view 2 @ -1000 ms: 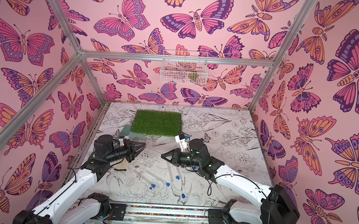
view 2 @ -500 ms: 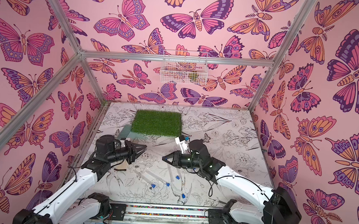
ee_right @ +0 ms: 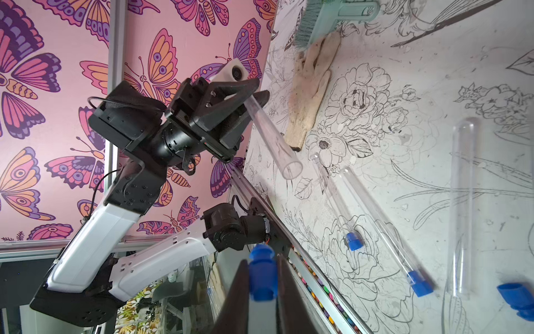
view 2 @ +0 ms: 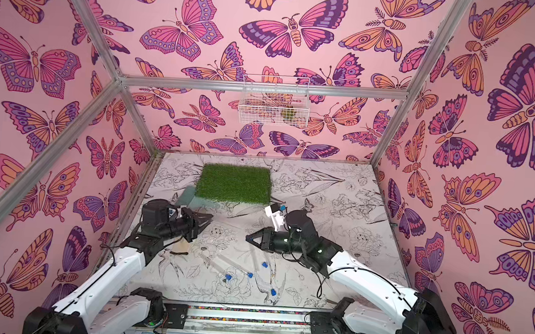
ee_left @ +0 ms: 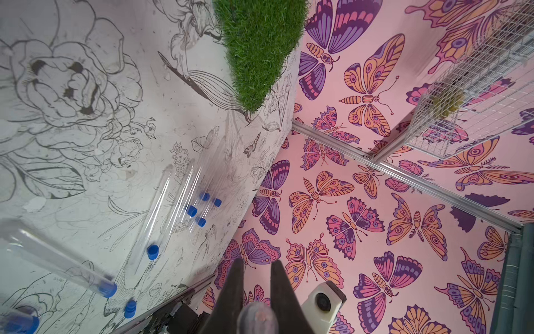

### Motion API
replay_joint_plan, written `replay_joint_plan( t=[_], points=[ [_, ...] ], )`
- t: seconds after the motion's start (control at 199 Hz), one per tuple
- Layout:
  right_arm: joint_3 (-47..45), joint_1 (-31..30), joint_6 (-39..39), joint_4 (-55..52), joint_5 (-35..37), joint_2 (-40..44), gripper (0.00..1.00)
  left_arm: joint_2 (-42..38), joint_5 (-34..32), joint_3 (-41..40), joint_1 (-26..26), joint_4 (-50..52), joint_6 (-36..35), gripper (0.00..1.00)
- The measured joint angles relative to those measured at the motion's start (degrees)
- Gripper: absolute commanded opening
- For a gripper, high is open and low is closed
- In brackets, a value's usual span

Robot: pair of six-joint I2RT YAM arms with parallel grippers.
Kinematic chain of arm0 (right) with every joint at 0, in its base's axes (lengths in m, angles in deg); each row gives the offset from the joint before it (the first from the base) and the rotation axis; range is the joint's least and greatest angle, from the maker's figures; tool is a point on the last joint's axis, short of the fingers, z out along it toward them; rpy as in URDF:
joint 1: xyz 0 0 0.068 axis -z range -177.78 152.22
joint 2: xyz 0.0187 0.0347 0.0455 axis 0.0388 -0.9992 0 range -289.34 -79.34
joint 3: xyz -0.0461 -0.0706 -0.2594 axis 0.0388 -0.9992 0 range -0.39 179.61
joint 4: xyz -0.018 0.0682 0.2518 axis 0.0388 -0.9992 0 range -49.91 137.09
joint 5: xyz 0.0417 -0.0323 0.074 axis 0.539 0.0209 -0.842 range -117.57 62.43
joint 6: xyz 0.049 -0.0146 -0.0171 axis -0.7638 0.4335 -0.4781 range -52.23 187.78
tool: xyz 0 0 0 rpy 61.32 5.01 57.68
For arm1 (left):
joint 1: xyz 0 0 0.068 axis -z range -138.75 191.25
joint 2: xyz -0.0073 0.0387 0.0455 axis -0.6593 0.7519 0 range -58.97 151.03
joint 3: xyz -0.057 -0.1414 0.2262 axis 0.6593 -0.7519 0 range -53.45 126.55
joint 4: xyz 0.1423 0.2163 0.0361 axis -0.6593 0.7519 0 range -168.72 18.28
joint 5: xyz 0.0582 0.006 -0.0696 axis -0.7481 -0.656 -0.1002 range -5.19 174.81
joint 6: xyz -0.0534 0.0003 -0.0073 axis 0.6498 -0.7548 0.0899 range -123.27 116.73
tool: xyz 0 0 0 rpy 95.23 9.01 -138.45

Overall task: Remove stoppers from test tubes
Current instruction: Open the stopper on the test tube, then place the test tube at the center of the board.

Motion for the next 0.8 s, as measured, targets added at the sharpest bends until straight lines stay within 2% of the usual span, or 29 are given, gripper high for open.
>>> replay_joint_plan(
  t=[0.221,0.452,0.628,0.798],
  points=[
    [1.5,0.2,3.7,-7.0,1.1,-0.2,0.16,2.0,0.0,4.7,-0.2,8.4,-7.0,0.0],
    [14.2,0.2,13.4,-22.4,2.0,-6.1,0.17,12.1,1.1,12.2,-0.2,23.2,-24.3,0.0],
    [22.9,0.0,19.7,-31.7,2.6,-15.2,0.18,18.0,1.4,14.5,-0.2,30.6,-33.7,0.0],
    [33.0,-2.8,25.4,-42.1,5.0,-27.9,0.19,24.7,1.4,18.8,-0.2,34.0,-40.1,0.0]
  ],
)
